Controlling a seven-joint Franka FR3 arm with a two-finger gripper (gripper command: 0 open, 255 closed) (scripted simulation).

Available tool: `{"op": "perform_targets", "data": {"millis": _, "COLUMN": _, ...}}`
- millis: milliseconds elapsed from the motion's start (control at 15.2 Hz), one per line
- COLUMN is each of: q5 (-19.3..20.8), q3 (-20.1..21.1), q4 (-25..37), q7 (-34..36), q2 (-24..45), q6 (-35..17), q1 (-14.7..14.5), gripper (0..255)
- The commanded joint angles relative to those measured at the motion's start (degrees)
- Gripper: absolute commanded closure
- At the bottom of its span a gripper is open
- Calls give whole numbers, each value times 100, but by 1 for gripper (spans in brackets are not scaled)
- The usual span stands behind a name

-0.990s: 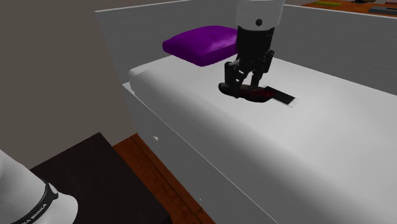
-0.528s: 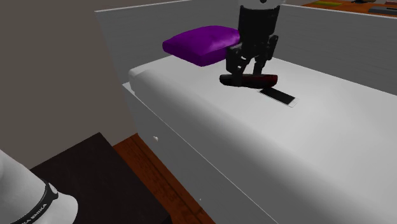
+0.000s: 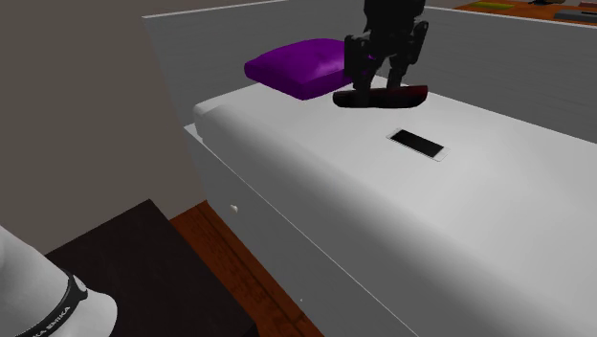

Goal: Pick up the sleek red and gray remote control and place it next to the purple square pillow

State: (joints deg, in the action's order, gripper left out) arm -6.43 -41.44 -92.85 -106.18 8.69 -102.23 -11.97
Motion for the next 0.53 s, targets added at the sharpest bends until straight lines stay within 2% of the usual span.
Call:
{"op": "perform_targets", "data": {"millis": 0, "q5": 0, "q3": -7, "q4": 151, "q7": -2, "q2": 3, "q6": 150, "q1": 12, "gripper": 255}}
{"op": "perform_targets", "data": {"millis": 462, "q5": 494, "q3": 415, "q4": -460, "q7": 1160, "q2": -628, "q6": -8, "q1": -694, "gripper": 255}}
